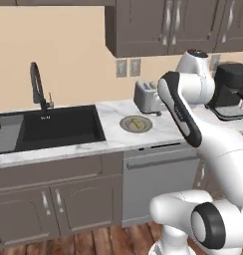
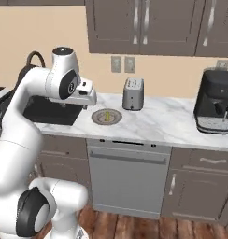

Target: Pick up the butter stick and place it in the pan. Then turn on the burner for the pan.

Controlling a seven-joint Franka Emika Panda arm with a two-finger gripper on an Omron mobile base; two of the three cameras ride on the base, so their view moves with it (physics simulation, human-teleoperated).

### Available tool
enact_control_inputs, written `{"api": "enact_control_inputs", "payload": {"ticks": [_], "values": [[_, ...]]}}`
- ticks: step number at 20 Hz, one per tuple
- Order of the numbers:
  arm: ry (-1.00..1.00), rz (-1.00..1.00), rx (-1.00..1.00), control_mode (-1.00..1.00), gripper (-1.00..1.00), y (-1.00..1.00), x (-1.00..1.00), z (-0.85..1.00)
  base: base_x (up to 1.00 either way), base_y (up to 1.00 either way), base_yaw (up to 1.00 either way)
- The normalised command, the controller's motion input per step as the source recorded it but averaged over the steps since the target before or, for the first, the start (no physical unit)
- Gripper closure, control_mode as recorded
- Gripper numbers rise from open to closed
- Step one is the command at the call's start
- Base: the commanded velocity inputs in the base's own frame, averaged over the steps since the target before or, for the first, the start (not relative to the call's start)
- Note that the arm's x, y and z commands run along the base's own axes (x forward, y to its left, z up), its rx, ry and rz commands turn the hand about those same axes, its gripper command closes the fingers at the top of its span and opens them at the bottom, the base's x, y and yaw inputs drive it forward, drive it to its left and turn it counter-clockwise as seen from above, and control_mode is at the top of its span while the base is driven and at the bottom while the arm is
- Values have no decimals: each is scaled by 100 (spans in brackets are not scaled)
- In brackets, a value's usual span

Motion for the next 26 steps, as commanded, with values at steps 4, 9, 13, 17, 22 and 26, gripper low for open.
{"api": "enact_control_inputs", "payload": {"ticks": [4, 9, 13, 17, 22, 26], "values": [[0, 0, 0, 100, -100, 0, 0, 0, 38, -62, 53], [0, 0, 0, 100, -100, 0, 0, 0, 53, -58, 34], [0, 0, 0, 100, -100, 0, 0, 0, 72, -16, 1], [0, 0, 0, 100, -100, 0, 0, 0, 74, 4, -12], [0, 0, 0, 100, -100, 0, 0, 0, 53, 4, -22], [0, 0, 0, 100, -100, 0, 0, 0, 36, 1, -23]]}}
